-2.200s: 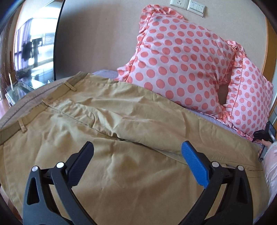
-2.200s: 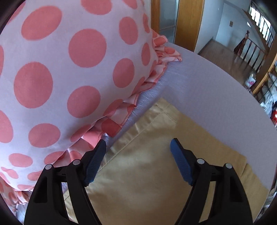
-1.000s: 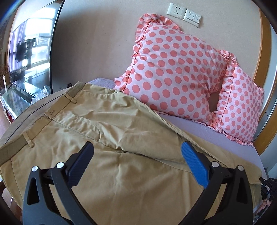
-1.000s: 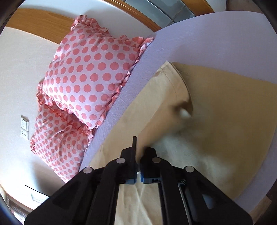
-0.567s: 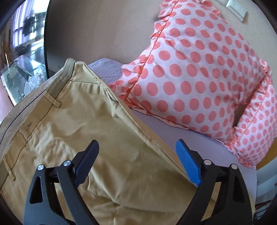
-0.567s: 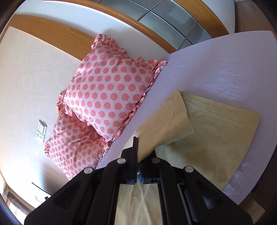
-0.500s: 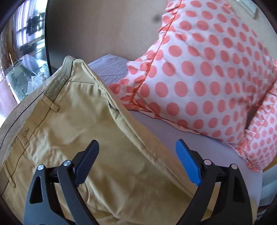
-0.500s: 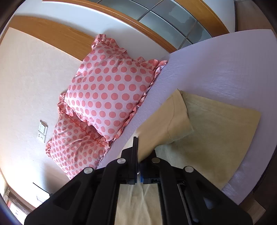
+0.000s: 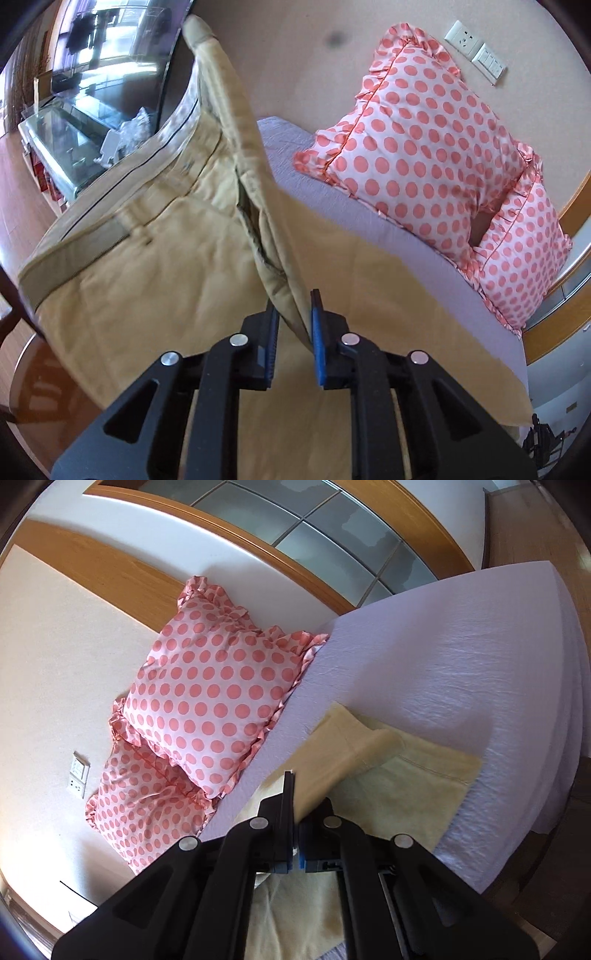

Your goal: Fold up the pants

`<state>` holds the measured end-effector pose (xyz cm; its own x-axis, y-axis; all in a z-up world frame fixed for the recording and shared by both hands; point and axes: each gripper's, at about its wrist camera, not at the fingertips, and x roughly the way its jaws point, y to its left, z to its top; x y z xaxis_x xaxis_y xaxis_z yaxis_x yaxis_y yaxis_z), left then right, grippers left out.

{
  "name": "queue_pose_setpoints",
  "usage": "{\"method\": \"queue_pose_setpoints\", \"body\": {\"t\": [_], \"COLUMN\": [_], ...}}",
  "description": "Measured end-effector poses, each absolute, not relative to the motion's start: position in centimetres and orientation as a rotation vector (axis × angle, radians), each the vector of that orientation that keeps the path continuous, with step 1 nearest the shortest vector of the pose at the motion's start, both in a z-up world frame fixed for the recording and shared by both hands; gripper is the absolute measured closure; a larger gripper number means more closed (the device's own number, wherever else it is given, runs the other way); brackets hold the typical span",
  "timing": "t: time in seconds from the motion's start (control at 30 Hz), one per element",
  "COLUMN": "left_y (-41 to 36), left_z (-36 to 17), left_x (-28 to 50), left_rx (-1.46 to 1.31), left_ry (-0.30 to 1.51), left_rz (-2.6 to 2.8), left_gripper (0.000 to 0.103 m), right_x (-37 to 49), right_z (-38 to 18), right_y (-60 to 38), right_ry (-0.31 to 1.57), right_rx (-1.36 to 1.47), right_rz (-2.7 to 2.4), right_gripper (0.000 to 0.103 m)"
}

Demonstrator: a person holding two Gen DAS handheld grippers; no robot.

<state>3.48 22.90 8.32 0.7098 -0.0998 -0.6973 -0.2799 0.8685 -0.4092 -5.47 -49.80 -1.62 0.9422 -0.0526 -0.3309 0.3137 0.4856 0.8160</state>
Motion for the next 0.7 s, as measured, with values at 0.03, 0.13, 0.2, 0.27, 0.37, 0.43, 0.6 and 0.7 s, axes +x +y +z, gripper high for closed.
{"method": "queue_pose_setpoints", "body": {"t": [0.03, 0.13, 0.2, 0.27, 0.37, 0.43, 0.6, 0.7], "left_y": [23.0, 23.1, 22.9, 22.9, 22.9, 22.9, 22.8, 22.7], "left_z": [7.6, 5.6, 4.8, 4.6, 4.6, 4.4, 3.9, 3.8], "left_x": [1.7, -0.8, -1.6, -2.4, -3.0, -3.4, -4.4, -5.0], "left_rx": [-0.532, -0.55, -0.542, -0.54, -0.539, -0.542, -0.535, -0.523], "left_ry": [0.792, 0.821, 0.815, 0.797, 0.784, 0.783, 0.778, 0.759], "left_rz": [0.114, 0.136, 0.153, 0.153, 0.143, 0.141, 0.138, 0.13], "left_gripper": [0.087, 0.087, 0.087, 0.087, 0.087, 0.087, 0.085, 0.082], "right_x": [-5.6, -5.8, -6.1, -6.5, -6.9, -6.9, -7.5, -8.5], "right_z": [-2.0, -2.8, -3.4, -3.6, -3.9, -4.1, -2.3, -1.7], "right_y": [-49.8, -49.7, -49.8, -49.9, -49.9, -50.0, -49.0, -49.0], "right_ry": [0.289, 0.322, 0.333, 0.337, 0.347, 0.373, 0.408, 0.363], "right_rx": [1.039, 1.029, 1.041, 1.044, 1.046, 1.039, 0.909, 0.876], "right_rz": [-0.236, -0.263, -0.27, -0.274, -0.285, -0.298, -0.415, -0.469], "right_gripper": [0.101, 0.101, 0.101, 0.101, 0.101, 0.101, 0.054, 0.03]}}
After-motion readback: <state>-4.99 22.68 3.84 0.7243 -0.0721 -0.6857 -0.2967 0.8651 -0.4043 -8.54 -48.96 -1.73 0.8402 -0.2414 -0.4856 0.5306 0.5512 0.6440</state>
